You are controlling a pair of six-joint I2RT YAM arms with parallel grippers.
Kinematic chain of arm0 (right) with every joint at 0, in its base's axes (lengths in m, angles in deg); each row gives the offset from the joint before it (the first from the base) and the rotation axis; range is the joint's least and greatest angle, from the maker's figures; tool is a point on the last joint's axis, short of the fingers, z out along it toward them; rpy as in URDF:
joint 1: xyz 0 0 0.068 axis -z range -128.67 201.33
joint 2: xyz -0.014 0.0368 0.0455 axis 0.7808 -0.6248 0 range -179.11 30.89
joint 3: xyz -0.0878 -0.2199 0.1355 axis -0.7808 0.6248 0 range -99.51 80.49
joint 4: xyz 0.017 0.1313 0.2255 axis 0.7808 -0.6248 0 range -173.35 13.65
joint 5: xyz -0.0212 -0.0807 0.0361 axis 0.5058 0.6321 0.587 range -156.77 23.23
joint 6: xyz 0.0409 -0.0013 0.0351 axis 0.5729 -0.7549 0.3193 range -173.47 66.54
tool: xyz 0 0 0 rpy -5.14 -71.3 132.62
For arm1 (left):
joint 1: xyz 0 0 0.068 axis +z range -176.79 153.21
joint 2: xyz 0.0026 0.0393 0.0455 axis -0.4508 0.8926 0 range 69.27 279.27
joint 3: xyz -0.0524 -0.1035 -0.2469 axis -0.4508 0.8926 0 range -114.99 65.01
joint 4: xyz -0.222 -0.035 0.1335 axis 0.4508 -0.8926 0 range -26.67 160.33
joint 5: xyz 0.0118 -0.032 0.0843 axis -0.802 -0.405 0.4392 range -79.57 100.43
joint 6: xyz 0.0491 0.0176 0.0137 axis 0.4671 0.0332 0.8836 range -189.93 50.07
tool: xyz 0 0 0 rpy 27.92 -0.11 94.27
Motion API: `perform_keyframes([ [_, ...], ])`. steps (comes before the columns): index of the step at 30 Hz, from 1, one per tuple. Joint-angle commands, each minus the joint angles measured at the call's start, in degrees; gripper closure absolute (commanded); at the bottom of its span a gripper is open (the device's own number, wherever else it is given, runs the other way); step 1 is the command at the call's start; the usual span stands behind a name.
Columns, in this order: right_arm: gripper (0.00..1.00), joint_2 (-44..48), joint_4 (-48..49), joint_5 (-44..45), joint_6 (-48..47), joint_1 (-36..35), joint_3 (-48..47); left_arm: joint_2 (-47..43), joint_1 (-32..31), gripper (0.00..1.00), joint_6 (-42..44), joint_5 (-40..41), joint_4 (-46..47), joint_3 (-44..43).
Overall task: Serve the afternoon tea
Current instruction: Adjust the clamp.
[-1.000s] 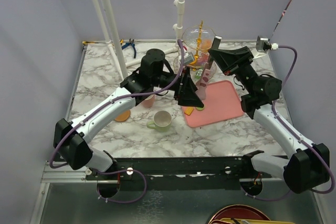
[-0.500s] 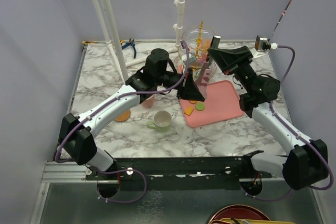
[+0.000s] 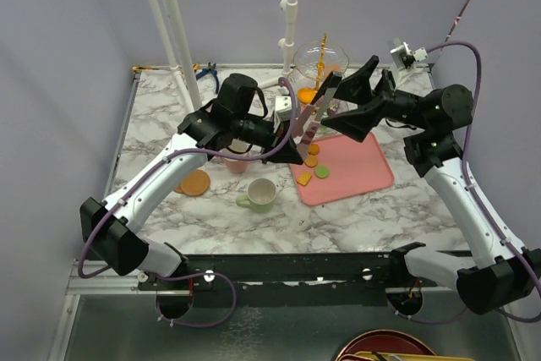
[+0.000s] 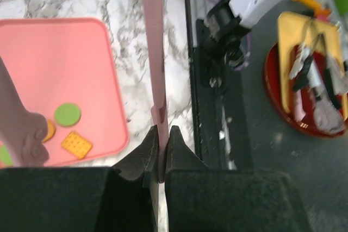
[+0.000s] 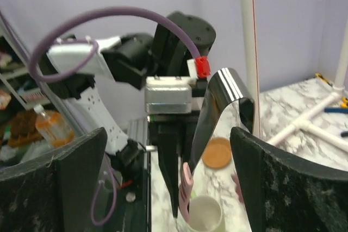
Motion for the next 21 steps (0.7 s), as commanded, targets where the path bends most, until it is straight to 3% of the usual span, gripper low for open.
perform_keyframes([
  [1, 0.00, 4.4, -30.3, -7.0, -25.9, 0.4, -3.1, -1.9, -0.3, 1.00, 22.1, 4.0, -16.8, -3.8],
  [4, 0.00, 6.3, -41.3, -4.7, -35.7, 0.4, -4.4, -1.3, -0.3, 1.00, 26.2, 3.8, -21.3, -6.0],
  [7, 0.00, 6.6, -47.4, -3.0, -39.8, 0.4, -6.9, -1.1, -0.4, 1.00, 28.0, 4.5, -22.9, -7.1],
  [13, 0.00, 5.2, -51.5, -1.8, -42.9, 0.5, -8.2, -1.6, -0.5, 1.00, 29.6, 4.7, -24.1, -8.5],
  [16, 0.00, 3.2, -46.8, -6.4, -39.5, 0.4, -7.9, -1.7, -0.5, 1.00, 31.7, 5.6, -26.1, -9.1],
  [21, 0.00, 1.6, -26.7, -11.7, -27.8, 0.4, -3.4, -1.0, -0.5, 1.00, 32.4, 5.7, -26.5, -10.0],
])
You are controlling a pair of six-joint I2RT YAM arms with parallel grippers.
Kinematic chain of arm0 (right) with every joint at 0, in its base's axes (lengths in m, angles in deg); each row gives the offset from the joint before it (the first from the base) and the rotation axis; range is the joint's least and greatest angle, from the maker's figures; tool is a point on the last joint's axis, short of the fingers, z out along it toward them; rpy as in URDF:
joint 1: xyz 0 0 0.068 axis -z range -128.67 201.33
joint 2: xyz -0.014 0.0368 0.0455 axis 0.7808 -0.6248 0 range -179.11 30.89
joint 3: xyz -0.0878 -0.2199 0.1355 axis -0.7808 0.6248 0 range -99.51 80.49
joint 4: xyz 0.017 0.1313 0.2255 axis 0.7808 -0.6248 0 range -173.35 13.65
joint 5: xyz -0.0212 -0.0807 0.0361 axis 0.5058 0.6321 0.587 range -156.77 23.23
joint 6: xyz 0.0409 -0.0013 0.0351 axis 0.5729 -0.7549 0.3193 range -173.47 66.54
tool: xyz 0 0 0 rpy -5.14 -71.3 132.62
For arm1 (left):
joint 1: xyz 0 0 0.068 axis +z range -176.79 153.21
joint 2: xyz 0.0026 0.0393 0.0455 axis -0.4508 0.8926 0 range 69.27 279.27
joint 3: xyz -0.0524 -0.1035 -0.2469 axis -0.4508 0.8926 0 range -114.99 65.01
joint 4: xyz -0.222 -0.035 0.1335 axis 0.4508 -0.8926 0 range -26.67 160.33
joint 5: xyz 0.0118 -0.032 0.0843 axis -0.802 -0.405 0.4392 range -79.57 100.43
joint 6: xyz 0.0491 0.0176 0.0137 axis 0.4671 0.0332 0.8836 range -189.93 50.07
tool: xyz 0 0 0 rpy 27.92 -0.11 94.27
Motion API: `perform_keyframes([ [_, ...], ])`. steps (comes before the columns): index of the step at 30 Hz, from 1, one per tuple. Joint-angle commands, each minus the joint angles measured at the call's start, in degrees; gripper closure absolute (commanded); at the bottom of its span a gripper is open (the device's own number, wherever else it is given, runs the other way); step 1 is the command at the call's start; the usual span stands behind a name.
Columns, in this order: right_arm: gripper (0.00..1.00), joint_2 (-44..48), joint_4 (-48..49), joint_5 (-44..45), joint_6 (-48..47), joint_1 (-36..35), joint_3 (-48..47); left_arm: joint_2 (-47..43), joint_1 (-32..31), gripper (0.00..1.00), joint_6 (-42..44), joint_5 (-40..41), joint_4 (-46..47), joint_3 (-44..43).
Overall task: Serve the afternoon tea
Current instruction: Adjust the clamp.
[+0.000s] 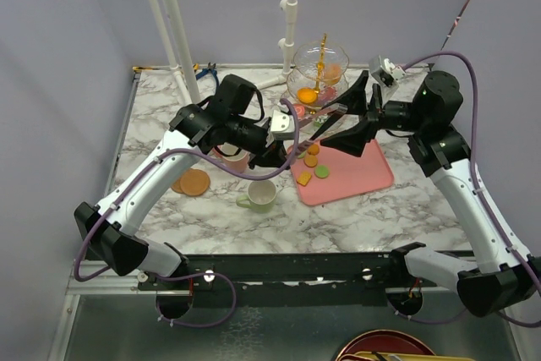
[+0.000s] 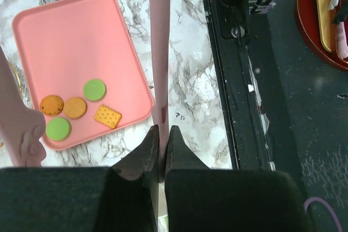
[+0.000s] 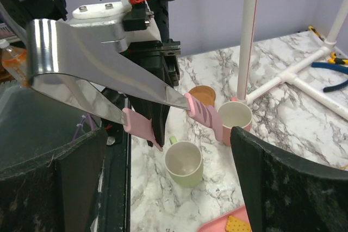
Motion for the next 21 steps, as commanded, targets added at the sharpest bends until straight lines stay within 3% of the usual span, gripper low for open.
perform_keyframes([
  [1, 0.00, -0.8, 17.1, -5.1, 9.5, 0.1, 3.5, -0.2, -0.3, 1.00, 3.1, 0.2, -1.7, -2.8],
  [8, 0.00, -0.8, 21.4, -5.5, 7.8, -1.1, 6.1, 0.5, -0.7, 1.00, 2.8, 0.4, -1.8, -4.0],
  [14, 0.00, -1.1, 16.6, -1.8, 0.3, -5.0, 5.9, 1.2, -1.0, 1.00, 2.8, 0.3, -1.8, -4.6],
  [21, 0.00, -2.1, 15.7, 0.1, -2.1, -5.5, 5.4, 1.2, -1.2, 1.00, 2.8, 0.5, -1.9, -4.7],
])
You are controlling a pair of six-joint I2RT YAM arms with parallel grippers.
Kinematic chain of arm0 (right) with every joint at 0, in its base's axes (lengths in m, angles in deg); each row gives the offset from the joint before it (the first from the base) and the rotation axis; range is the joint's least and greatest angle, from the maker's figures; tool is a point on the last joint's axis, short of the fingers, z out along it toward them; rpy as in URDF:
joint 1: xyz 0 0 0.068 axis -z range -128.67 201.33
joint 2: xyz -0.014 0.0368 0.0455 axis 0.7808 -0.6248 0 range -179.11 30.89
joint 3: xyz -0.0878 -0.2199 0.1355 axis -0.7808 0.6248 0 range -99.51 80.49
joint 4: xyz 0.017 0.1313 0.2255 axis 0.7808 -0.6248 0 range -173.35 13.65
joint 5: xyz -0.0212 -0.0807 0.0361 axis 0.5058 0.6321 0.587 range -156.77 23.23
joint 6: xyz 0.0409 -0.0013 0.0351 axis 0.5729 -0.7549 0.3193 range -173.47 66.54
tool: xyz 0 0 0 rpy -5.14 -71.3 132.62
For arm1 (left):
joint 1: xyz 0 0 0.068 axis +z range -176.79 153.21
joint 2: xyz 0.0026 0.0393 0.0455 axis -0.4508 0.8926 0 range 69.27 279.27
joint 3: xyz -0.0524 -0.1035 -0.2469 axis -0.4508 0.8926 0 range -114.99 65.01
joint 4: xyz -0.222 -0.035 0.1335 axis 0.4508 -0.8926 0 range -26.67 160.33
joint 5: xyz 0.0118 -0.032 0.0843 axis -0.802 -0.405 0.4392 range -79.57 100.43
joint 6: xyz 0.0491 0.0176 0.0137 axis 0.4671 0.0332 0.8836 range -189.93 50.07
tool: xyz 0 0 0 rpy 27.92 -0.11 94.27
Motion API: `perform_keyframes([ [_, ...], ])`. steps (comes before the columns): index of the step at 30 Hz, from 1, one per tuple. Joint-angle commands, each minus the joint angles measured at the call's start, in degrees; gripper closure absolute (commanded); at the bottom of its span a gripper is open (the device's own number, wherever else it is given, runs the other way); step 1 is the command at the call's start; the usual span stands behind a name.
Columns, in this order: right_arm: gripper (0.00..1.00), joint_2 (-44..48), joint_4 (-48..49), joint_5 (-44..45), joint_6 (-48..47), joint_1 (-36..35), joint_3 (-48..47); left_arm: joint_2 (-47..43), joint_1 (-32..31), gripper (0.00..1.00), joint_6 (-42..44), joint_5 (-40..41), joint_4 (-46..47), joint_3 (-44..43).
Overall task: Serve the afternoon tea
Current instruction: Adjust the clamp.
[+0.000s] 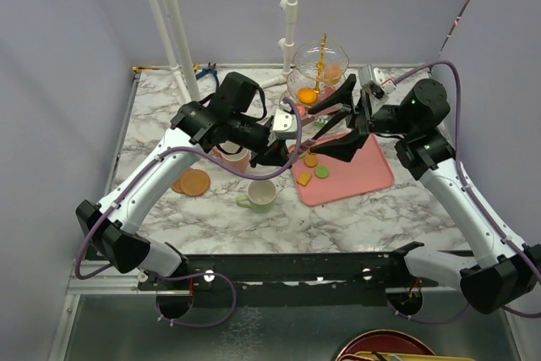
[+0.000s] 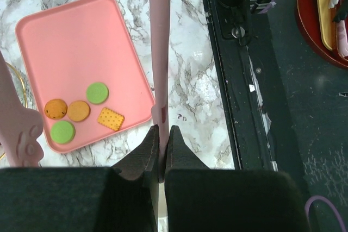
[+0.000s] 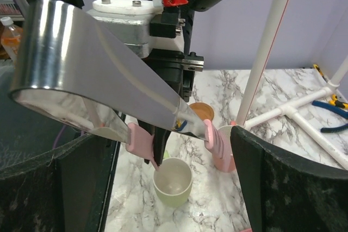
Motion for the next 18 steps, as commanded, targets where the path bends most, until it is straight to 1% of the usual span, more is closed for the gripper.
perform_keyframes([
  [1, 0.00, -0.9, -1.3, 1.3, -2.8, -0.7, -0.2, 0.1, -0.5, 1.00, 1.4, 0.0, -0.1, -2.1],
  [6, 0.00, -2.3, -5.2, 2.0, -6.3, -3.5, -0.4, 0.3, -0.5, 1.00, 1.6, 0.2, -0.3, -2.6],
  [14, 0.01, -3.1, -7.1, 4.8, -7.5, -5.4, -1.4, 0.2, -0.7, 1.00, 3.6, 1.2, -1.7, -2.2],
  [18, 0.09, -3.3, -8.6, 4.0, -7.5, -5.4, -2.9, 0.1, -0.7, 1.00, 5.2, 1.7, -2.9, -1.9],
])
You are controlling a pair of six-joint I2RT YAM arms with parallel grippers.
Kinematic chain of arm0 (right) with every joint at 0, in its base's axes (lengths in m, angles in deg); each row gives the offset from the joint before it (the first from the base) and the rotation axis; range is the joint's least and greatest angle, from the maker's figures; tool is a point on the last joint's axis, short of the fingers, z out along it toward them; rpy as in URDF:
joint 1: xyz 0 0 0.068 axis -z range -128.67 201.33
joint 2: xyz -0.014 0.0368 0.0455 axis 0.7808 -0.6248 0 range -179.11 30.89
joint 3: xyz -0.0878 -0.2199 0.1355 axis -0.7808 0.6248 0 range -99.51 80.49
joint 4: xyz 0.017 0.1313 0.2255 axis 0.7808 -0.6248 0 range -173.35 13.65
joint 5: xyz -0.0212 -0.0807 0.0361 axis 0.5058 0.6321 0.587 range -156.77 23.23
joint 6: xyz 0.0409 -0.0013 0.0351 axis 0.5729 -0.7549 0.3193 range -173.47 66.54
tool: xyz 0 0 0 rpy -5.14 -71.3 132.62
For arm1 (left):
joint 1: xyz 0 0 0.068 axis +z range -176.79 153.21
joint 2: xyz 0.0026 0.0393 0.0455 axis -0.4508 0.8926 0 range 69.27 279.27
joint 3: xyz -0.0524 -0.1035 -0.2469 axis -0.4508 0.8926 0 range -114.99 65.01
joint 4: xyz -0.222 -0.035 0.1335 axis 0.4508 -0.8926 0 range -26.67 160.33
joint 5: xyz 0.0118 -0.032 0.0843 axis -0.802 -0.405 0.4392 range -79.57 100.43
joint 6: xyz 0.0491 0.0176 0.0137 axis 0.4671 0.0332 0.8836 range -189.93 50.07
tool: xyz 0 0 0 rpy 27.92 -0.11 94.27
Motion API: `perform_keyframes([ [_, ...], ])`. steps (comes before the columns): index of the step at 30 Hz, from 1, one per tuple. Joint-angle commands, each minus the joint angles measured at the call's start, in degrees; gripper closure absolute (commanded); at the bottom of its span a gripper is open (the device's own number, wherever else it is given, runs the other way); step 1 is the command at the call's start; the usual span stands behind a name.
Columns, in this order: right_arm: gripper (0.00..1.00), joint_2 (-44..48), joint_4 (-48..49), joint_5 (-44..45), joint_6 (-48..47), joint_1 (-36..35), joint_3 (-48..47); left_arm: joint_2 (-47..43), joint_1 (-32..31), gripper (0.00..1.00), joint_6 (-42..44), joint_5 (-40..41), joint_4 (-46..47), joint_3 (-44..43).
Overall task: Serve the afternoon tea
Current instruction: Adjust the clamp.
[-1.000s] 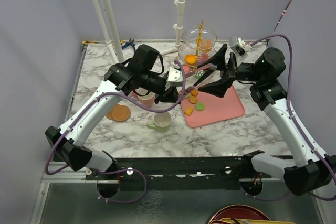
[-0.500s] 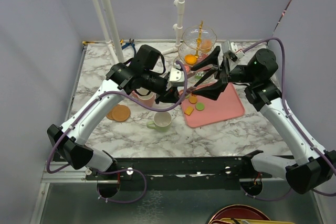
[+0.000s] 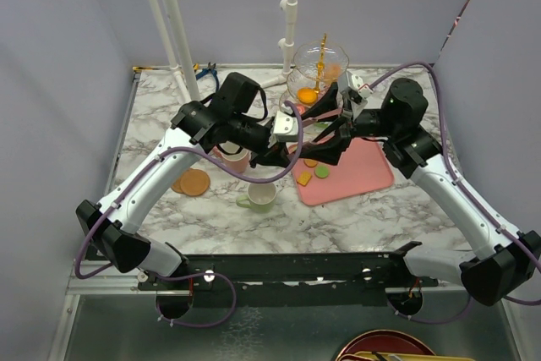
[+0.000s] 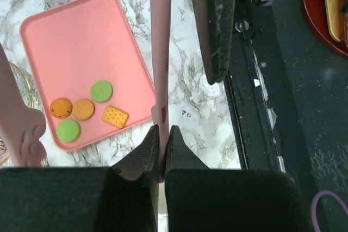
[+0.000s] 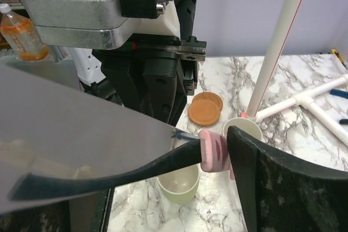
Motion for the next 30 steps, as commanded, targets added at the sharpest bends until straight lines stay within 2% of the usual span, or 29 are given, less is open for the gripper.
perform_keyframes([
  [1, 0.11, -0.5, -2.6, 0.1, -1.0, -0.3, -2.9, -0.2, -0.3, 1.00, 3.3, 0.7, -1.7, -1.0],
  [7, 0.18, -1.8, -3.4, -1.7, -1.0, -0.3, -3.8, -0.3, -0.3, 1.00, 4.8, 1.4, -2.7, -1.5],
  [17, 0.30, -3.3, -12.0, -0.5, -4.2, -0.3, -7.0, -0.3, -0.4, 1.00, 7.9, 3.1, -4.7, -3.7],
  [27, 0.39, -2.1, -7.0, 2.7, -1.7, -0.3, -4.8, -0.3, -0.4, 1.00, 8.1, 4.0, -4.3, -3.7],
  [28, 0.40, -1.6, -6.6, 3.8, -1.7, -0.3, -4.4, -0.4, -0.4, 0.93, 7.3, 4.5, -3.8, -3.8],
  [30, 0.41, -0.5, -5.7, 6.3, -1.7, -0.3, -3.2, -0.9, -0.4, 0.68, 4.7, 6.2, -1.8, -3.6],
])
